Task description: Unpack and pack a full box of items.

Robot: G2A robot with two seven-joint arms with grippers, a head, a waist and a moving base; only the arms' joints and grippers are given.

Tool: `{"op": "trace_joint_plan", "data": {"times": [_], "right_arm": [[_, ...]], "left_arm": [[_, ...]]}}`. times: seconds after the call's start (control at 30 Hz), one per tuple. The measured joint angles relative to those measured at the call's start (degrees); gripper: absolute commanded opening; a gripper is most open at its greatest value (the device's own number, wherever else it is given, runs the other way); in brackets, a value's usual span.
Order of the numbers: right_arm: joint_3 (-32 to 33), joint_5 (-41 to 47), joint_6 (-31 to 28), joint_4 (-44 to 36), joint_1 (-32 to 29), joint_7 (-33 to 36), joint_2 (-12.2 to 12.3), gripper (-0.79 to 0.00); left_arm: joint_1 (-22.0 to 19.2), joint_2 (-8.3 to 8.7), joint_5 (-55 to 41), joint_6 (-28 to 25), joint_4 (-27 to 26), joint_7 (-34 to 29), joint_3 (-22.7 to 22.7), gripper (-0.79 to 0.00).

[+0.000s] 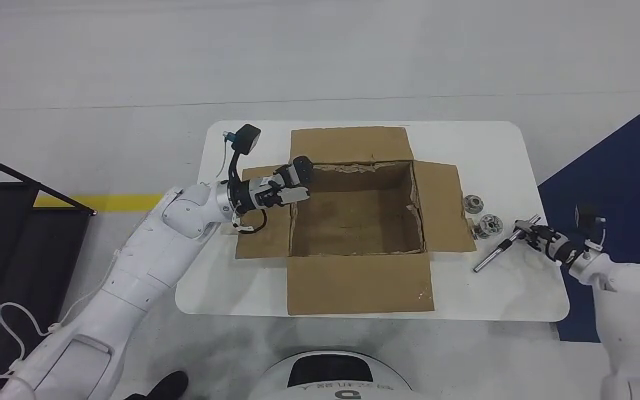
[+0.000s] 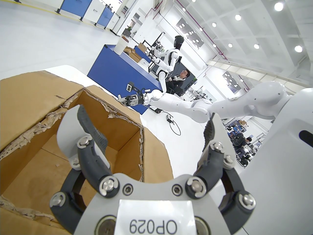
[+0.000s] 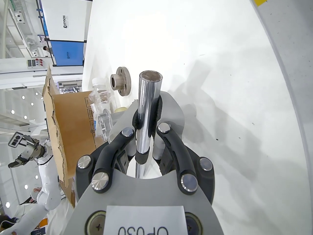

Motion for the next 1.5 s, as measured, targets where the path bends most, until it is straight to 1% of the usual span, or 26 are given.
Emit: {"op": "trace_joint_plan", "data": {"times": [0.07,0.17,0.23,0.33,0.4,0.43,0.5,0.57,0.63,0.8,0.9,1.0,1.07,1.1,1.17,1.2,1.23,1.27,1.3,1.4,1.5], "right_arm": [[-0.3,0.0,0.2,0.1,0.2,-0.1,0.0,-0.696],[-0.5,0.3,0.4,0.2,0.4,-0.1,0.1,-0.668],[-0.5,0.6,0.6,0.3,0.4,-0.1,0.1,-0.665],[-0.6,1.1,0.8,0.4,0.4,-0.1,0.1,-0.64],[-0.8,1.4,0.9,0.3,0.4,0.0,0.2,-0.646],[-0.8,1.5,1.0,0.2,0.4,0.1,0.2,-0.637],[-1.0,1.7,1.2,0.1,0.4,0.1,0.2,-0.65],[-1.2,1.8,1.3,0.0,0.3,0.0,0.2,-0.634],[-1.3,2.0,1.4,-0.1,0.3,0.0,0.2,-0.64],[-1.0,2.9,1.3,-0.1,0.0,-0.2,0.4,-0.603],[-0.2,4.3,0.9,-0.1,-0.3,-0.3,0.6,-0.597],[1.1,7.5,-0.3,-0.3,-0.8,0.9,0.8,-0.539],[2.6,11.9,-1.6,-0.6,-1.2,2.6,0.8,-0.523],[3.3,14.3,-2.2,-0.9,-1.4,3.7,0.8,-0.477],[4.7,20.2,-3.3,-2.0,-2.0,6.8,0.7,-0.483],[5.2,22.5,-3.7,-2.7,-2.3,8.1,0.7,-0.465],[5.6,24.5,-4.1,-3.5,-2.6,9.2,0.6,-0.422],[5.8,26.8,-4.4,-4.7,-3.0,10.4,0.5,-0.243],[5.8,28.3,-4.4,-5.7,-3.3,11.2,0.3,0.0],[5.0,29.8,-4.0,-9.0,-4.2,12.9,0.1,0.0],[4.9,29.3,-4.0,-9.4,-4.3,12.9,0.2,0.0]], "left_arm": [[0.0,0.0,0.0,0.0,0.0,0.0,0.0,0.0],[0.0,0.0,0.0,0.0,0.0,0.0,0.0,0.0],[0.0,0.0,0.0,0.0,0.0,0.0,0.0,0.0],[0.0,0.0,0.0,0.0,0.0,0.0,0.0,0.0],[0.0,0.0,0.0,0.0,0.0,0.0,0.0,0.0],[0.0,0.0,0.0,0.0,0.0,0.0,0.0,0.0],[0.0,0.0,0.0,0.0,0.0,0.0,0.0,0.0],[0.0,0.0,0.0,0.0,0.0,0.0,0.0,0.0],[0.0,0.0,0.0,0.0,0.0,0.0,0.0,0.0],[0.0,0.0,0.0,0.0,0.0,0.0,0.0,0.0],[0.0,0.0,0.0,0.0,0.0,0.0,0.0,0.0],[0.0,0.0,0.0,0.0,0.0,0.0,0.0,0.0],[0.0,0.0,0.0,0.0,0.0,0.0,0.0,0.0],[0.0,0.0,0.0,0.0,0.0,0.0,0.0,0.0],[0.0,0.0,0.0,0.0,0.0,0.0,0.0,0.0],[0.0,0.0,0.0,0.0,0.0,0.0,0.0,0.0],[0.0,0.0,0.0,0.0,0.0,0.0,0.0,0.0],[0.0,0.0,0.0,0.0,0.0,0.0,0.0,0.0],[0.0,0.0,0.0,0.0,0.0,0.0,0.0,0.0],[0.0,0.0,0.0,0.0,0.0,0.0,0.0,0.0],[0.0,0.0,0.0,0.0,0.0,0.0,0.0,0.0]]}}
